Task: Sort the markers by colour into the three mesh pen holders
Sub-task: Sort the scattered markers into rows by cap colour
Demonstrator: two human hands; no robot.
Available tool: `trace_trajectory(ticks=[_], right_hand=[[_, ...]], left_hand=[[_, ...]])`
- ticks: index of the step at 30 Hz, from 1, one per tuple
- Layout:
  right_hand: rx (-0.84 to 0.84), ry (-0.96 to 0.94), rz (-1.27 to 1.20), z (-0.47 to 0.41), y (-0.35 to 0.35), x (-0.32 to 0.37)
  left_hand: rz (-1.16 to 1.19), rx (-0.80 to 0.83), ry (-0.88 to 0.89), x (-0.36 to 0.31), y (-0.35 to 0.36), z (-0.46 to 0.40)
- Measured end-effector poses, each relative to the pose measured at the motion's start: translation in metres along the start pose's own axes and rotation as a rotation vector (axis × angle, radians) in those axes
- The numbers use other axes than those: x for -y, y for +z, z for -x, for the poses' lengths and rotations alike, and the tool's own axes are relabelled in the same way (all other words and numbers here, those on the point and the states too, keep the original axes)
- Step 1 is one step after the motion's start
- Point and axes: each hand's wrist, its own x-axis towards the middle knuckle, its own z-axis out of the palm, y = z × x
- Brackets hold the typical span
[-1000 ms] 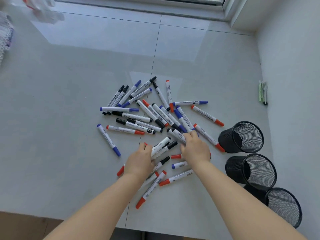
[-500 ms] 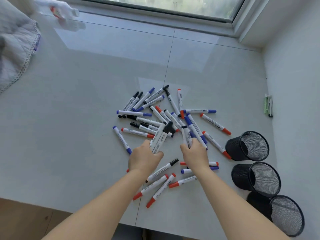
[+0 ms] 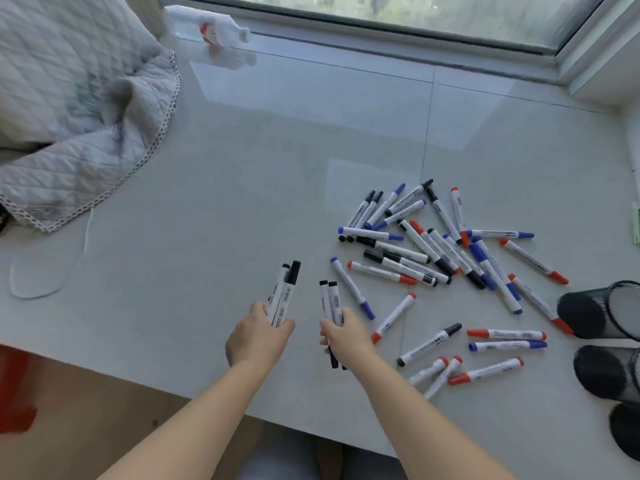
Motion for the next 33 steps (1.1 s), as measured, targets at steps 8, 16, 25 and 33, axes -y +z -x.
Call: trace_trajectory(ticks=[8, 16, 25, 33], right_hand=[[-0.064, 0.051, 0.161, -0.015, 0.090, 0.021], [-0.145, -0.039, 0.373, -0.021, 0.113, 0.021], [-0.071, -0.035, 0.422, -0.025, 0.108, 0.022], [-0.140, -0.069, 0.077, -0.004, 0.042, 0.012]], left_hand=[[0.028, -0.043, 0.057, 0.070, -0.006, -0.044], [-0.056, -0.177, 0.148, 0.090, 0.001, -0.050], [-0.124, -0.175, 0.140, 0.090, -0.001, -0.046], [-0.011, -0.279, 0.365, 0.043, -0.018, -0.029]])
